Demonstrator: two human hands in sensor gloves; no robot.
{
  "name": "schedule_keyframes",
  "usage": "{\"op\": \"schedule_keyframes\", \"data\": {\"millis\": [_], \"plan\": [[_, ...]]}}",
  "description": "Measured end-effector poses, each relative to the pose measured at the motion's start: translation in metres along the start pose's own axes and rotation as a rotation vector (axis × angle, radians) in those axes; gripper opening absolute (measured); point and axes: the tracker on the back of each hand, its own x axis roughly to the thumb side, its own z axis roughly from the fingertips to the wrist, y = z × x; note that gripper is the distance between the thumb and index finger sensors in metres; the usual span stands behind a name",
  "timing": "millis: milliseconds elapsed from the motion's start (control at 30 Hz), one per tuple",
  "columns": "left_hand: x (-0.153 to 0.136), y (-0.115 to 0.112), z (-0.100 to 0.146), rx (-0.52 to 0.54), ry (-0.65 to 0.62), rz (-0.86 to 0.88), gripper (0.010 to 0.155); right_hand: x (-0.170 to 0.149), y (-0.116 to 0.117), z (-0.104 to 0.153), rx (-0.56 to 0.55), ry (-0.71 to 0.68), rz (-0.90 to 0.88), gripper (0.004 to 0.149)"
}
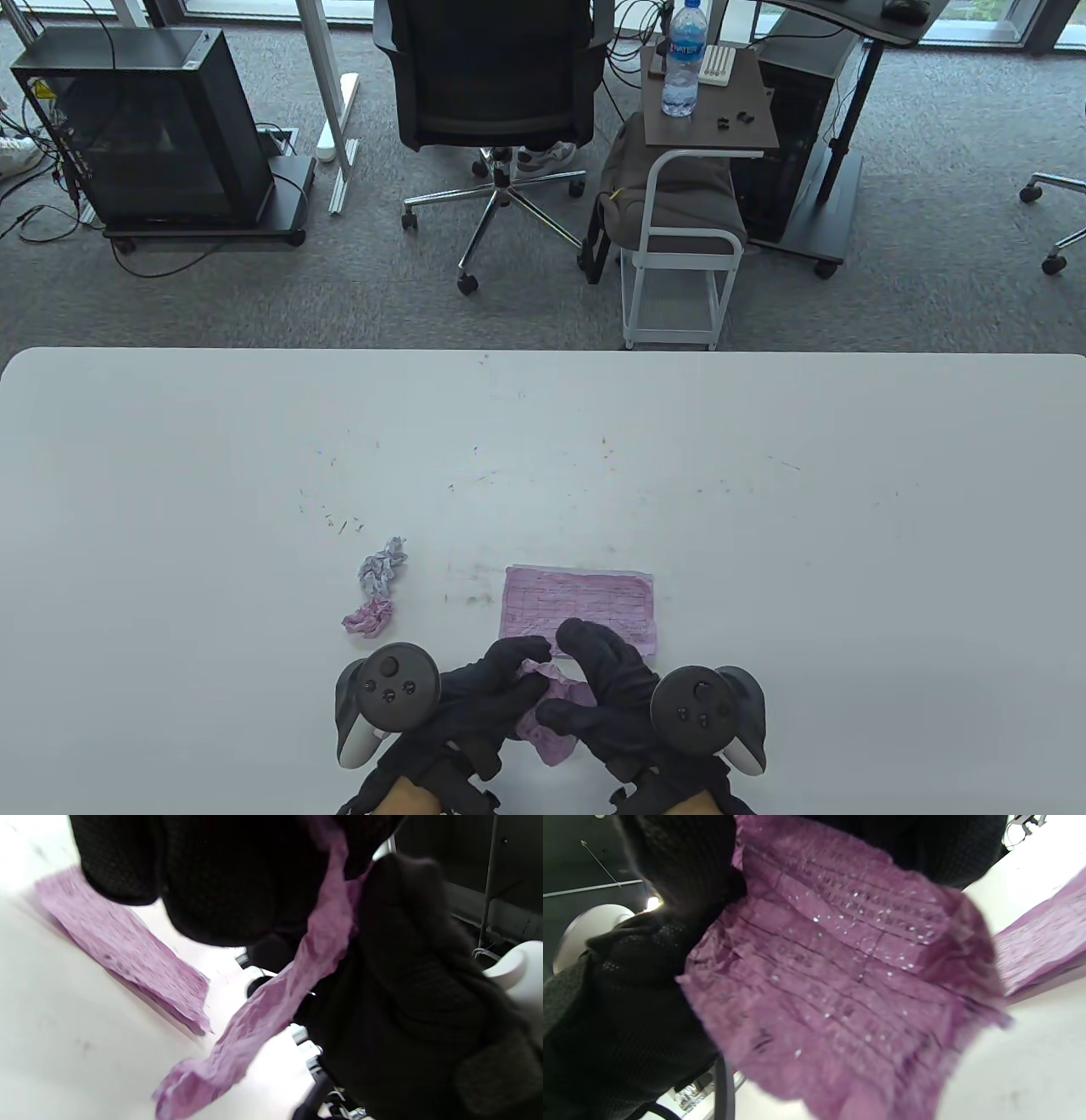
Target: Flatten crumpled invoices and stack
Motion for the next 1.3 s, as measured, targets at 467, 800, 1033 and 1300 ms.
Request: {"op": "schedule_keyframes", "data": {"millis": [467,800,1033,1300], "plan": [[-0.018,0.012,0.002,0.037,0.089,0.131,0.044,-0.017,-0.017,0.01,-0.202,0.142,-0.26,0.04],[0.016,0.011,0.004,-0.054,-0.042,-0.377,0.09,-0.004,-0.007,0.004,-0.08,0.065,-0.045,0.041],[0.02,0.006,0.003,0.053,-0.124,-0.245,0.043,-0.008,-0.001,0.002,0.039,0.088,-0.12,0.046],[0.006,0.023,0.009,0.209,-0.047,-0.167,0.043,-0.014,0.005,0.0,0.223,0.162,-0.116,0.042]]}}
